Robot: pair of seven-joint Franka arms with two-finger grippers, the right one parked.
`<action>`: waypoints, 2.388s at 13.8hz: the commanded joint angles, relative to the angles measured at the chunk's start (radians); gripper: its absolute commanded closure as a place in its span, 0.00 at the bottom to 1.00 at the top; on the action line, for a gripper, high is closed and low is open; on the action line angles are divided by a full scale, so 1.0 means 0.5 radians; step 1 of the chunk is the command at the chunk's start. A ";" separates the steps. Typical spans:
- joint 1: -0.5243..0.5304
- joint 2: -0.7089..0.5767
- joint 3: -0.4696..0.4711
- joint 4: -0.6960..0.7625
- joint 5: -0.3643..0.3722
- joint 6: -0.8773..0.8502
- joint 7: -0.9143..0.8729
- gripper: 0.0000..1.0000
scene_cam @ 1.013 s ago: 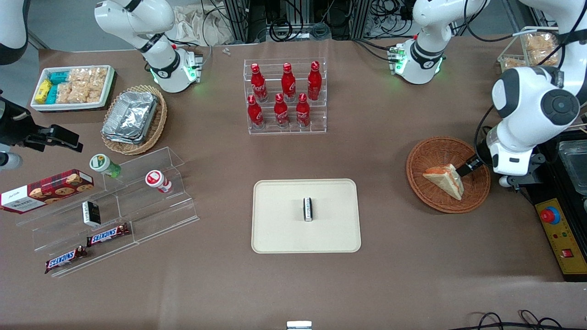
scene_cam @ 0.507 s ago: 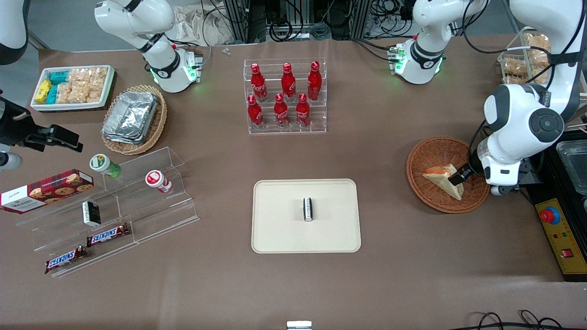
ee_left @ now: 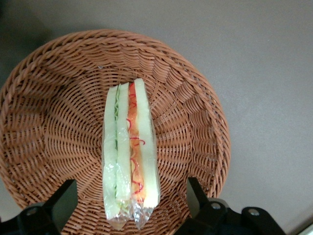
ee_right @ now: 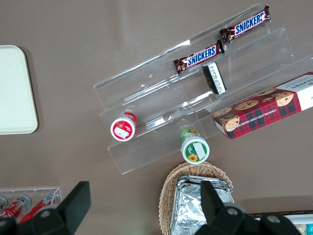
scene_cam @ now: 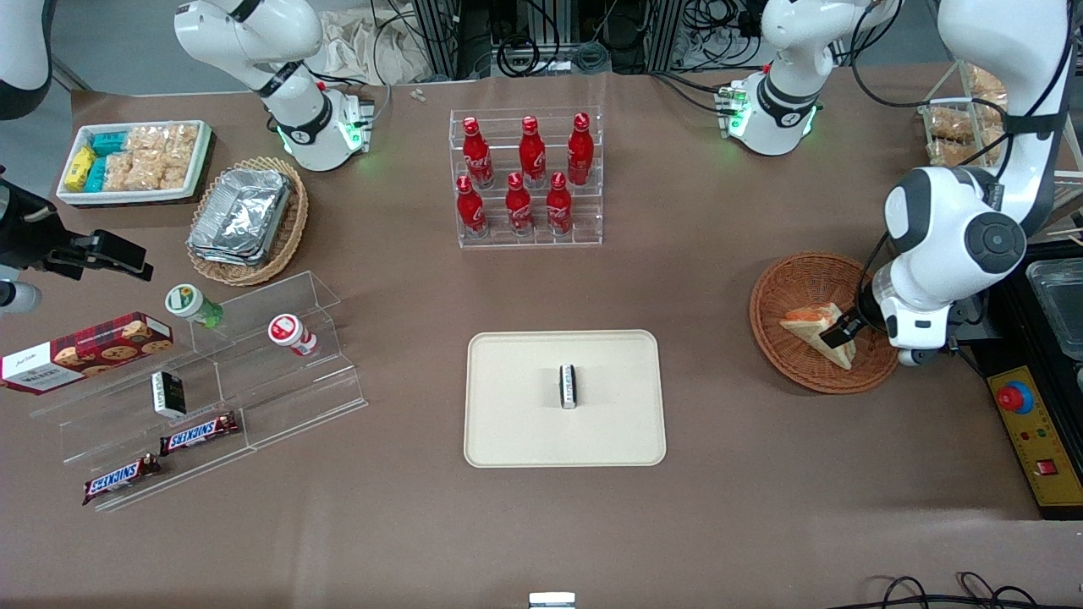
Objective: Place sandwich from basket to tray
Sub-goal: 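Lower the left gripper and grasp the wrapped sandwich in the basket, then lift the sandwich and carry it over the cream tray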
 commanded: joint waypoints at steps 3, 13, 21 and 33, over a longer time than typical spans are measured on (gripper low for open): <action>0.007 0.065 -0.008 -0.022 0.006 0.109 -0.060 0.01; 0.020 0.151 -0.005 -0.089 0.003 0.235 -0.097 0.35; 0.011 0.090 -0.005 -0.071 0.079 0.214 -0.079 1.00; -0.005 -0.113 -0.467 1.073 0.085 -1.246 0.483 1.00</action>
